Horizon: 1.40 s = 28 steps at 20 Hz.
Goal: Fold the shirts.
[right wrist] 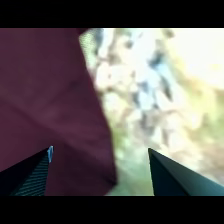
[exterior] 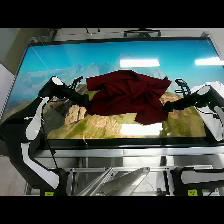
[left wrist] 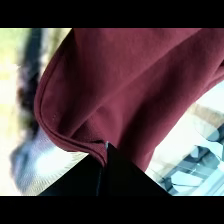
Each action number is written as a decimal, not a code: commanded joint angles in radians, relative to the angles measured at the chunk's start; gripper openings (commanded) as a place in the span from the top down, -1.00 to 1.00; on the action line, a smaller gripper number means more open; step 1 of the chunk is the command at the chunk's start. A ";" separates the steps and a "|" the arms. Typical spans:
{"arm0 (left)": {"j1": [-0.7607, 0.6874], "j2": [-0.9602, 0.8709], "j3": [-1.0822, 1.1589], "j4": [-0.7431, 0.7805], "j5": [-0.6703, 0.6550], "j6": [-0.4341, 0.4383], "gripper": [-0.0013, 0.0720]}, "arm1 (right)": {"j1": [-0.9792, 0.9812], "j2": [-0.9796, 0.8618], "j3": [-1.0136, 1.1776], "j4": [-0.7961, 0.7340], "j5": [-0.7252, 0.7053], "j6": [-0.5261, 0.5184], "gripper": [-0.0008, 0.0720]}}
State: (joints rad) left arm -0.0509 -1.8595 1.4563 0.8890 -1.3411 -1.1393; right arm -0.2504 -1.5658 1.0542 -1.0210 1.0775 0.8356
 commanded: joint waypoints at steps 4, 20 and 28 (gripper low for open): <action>0.002 -0.001 0.003 -0.003 -0.022 -0.003 0.97 | 0.029 -0.114 0.002 0.148 0.172 -0.051 -0.95; 0.276 0.563 0.011 -1.084 -0.209 0.253 0.97 | -0.201 0.473 0.356 1.135 0.386 -0.040 0.91; 0.767 0.895 0.115 -1.580 -0.183 0.253 0.97 | -0.623 0.956 0.397 1.362 -0.027 -0.160 0.91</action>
State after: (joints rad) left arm 0.5583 -1.0630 1.5513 -0.5629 -1.5467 -0.8883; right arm -0.7803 -0.7422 1.4410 0.2687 1.2018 0.7456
